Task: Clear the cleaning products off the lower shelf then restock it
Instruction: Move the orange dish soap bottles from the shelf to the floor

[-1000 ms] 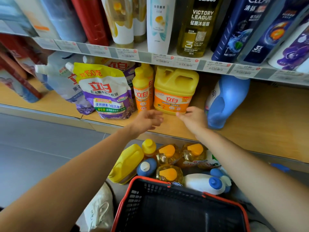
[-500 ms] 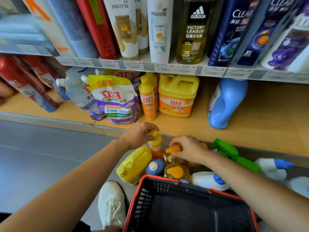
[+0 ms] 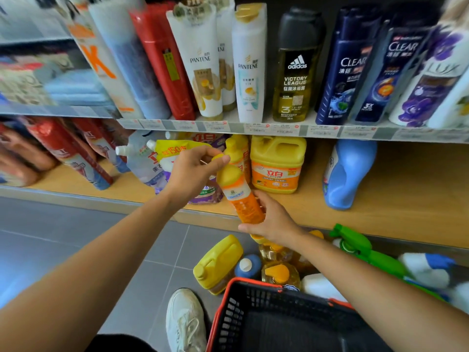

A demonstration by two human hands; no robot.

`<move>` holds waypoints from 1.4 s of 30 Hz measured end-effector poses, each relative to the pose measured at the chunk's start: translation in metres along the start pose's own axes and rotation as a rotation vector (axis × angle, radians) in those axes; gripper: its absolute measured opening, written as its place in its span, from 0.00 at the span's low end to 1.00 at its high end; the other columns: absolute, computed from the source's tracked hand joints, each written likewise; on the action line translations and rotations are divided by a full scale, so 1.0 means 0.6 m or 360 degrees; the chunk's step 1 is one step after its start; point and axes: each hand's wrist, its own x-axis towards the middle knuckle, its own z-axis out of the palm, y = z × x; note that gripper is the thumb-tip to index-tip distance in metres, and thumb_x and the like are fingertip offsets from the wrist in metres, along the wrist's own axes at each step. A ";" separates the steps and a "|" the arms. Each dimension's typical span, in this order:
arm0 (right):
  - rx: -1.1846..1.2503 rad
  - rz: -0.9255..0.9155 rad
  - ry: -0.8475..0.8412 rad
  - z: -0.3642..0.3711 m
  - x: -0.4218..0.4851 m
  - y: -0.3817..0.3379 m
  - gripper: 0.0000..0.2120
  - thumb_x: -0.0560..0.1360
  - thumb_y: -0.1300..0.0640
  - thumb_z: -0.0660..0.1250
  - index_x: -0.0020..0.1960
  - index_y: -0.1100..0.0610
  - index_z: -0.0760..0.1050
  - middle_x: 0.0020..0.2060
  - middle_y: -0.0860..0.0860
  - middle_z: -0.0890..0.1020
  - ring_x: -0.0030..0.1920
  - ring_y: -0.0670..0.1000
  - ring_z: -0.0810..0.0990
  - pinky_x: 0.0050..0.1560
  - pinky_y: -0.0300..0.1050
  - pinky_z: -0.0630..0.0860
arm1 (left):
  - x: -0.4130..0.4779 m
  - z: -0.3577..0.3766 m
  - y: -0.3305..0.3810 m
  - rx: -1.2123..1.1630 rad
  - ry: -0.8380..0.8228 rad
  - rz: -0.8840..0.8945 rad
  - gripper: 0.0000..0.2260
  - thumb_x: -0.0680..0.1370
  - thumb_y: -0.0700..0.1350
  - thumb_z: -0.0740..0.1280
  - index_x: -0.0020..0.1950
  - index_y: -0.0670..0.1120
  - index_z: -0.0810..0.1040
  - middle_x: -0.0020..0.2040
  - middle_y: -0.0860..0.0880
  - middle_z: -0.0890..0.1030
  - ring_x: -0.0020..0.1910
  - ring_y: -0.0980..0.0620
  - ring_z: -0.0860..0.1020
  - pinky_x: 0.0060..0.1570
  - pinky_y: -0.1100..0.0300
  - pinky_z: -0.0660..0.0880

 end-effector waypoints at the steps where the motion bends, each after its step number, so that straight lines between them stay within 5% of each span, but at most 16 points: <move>1: 0.0061 -0.0008 -0.0056 -0.006 0.003 -0.002 0.42 0.64 0.52 0.83 0.73 0.49 0.68 0.64 0.46 0.79 0.62 0.46 0.79 0.62 0.47 0.77 | 0.000 -0.006 -0.004 -0.0043 -0.0028 -0.0001 0.08 0.79 0.47 0.71 0.53 0.43 0.82 0.48 0.38 0.83 0.43 0.52 0.84 0.41 0.52 0.83; 4: 0.0184 0.0040 -0.0227 -0.029 0.004 -0.009 0.41 0.63 0.56 0.81 0.72 0.48 0.69 0.64 0.49 0.80 0.63 0.49 0.79 0.65 0.53 0.77 | 0.002 -0.023 -0.012 -0.0201 -0.0215 0.0027 0.08 0.82 0.43 0.67 0.60 0.45 0.81 0.54 0.43 0.85 0.53 0.48 0.84 0.50 0.51 0.83; 10: 0.0132 0.0024 -0.0216 -0.037 -0.003 -0.015 0.27 0.64 0.60 0.80 0.61 0.47 0.77 0.54 0.47 0.85 0.55 0.49 0.83 0.58 0.50 0.81 | 0.009 -0.010 -0.026 -0.0566 -0.0245 0.0000 0.11 0.83 0.39 0.63 0.65 0.47 0.77 0.61 0.45 0.83 0.62 0.42 0.81 0.60 0.43 0.79; 14: 0.0092 -0.0005 0.0102 -0.013 -0.014 -0.008 0.25 0.65 0.59 0.83 0.56 0.45 0.77 0.50 0.45 0.84 0.49 0.44 0.82 0.51 0.49 0.80 | -0.004 0.012 -0.037 -0.0568 -0.0175 -0.0260 0.20 0.79 0.47 0.71 0.70 0.52 0.72 0.64 0.47 0.79 0.60 0.49 0.82 0.54 0.53 0.82; 18: 0.0002 0.0011 0.0497 0.014 -0.021 0.000 0.29 0.61 0.53 0.84 0.57 0.45 0.74 0.48 0.46 0.83 0.48 0.49 0.83 0.49 0.52 0.82 | -0.046 0.052 -0.064 -0.0199 -0.0365 -0.0450 0.28 0.66 0.56 0.80 0.62 0.54 0.73 0.55 0.51 0.81 0.53 0.50 0.83 0.46 0.52 0.84; 22: -0.0186 -0.0114 0.0705 0.031 -0.021 0.006 0.30 0.61 0.48 0.84 0.59 0.50 0.78 0.50 0.47 0.81 0.47 0.49 0.81 0.46 0.48 0.81 | -0.063 0.101 -0.098 -0.0173 -0.0253 -0.0447 0.28 0.69 0.49 0.81 0.65 0.46 0.74 0.57 0.47 0.82 0.56 0.47 0.82 0.50 0.45 0.83; 25: -0.0276 -0.0158 0.0540 0.025 -0.019 0.011 0.33 0.62 0.50 0.84 0.64 0.51 0.76 0.53 0.46 0.79 0.49 0.47 0.79 0.48 0.43 0.79 | -0.058 0.101 -0.119 -0.0302 -0.0200 -0.0416 0.25 0.71 0.45 0.79 0.65 0.44 0.75 0.58 0.45 0.82 0.58 0.45 0.82 0.52 0.46 0.83; 30: -0.0884 -0.0002 -0.0175 -0.043 -0.016 0.039 0.38 0.66 0.47 0.81 0.73 0.50 0.71 0.66 0.47 0.75 0.65 0.50 0.74 0.63 0.49 0.74 | -0.032 0.085 -0.150 -0.0115 -0.0129 -0.0222 0.25 0.72 0.40 0.78 0.67 0.43 0.74 0.59 0.47 0.83 0.58 0.49 0.82 0.60 0.47 0.80; 33: -0.1030 0.0192 -0.0500 -0.077 -0.022 0.060 0.34 0.66 0.46 0.81 0.69 0.48 0.75 0.63 0.45 0.78 0.60 0.44 0.75 0.60 0.44 0.74 | -0.009 0.086 -0.169 0.0077 -0.0037 -0.0154 0.25 0.73 0.42 0.78 0.67 0.44 0.73 0.60 0.48 0.82 0.59 0.49 0.80 0.61 0.46 0.79; 37: -0.1055 0.0226 -0.0510 -0.080 -0.030 0.079 0.27 0.68 0.50 0.80 0.66 0.45 0.77 0.51 0.39 0.79 0.47 0.39 0.75 0.49 0.39 0.73 | 0.011 0.099 -0.197 0.0157 0.0023 -0.0121 0.25 0.73 0.40 0.77 0.67 0.45 0.72 0.61 0.47 0.81 0.61 0.48 0.79 0.62 0.44 0.77; 42: -0.1152 0.0195 -0.0492 -0.054 -0.030 0.089 0.22 0.74 0.48 0.74 0.67 0.46 0.76 0.62 0.47 0.80 0.62 0.51 0.76 0.62 0.52 0.75 | 0.016 0.126 -0.231 0.0131 0.0003 -0.0186 0.26 0.75 0.40 0.76 0.70 0.47 0.70 0.65 0.49 0.78 0.65 0.48 0.76 0.65 0.48 0.75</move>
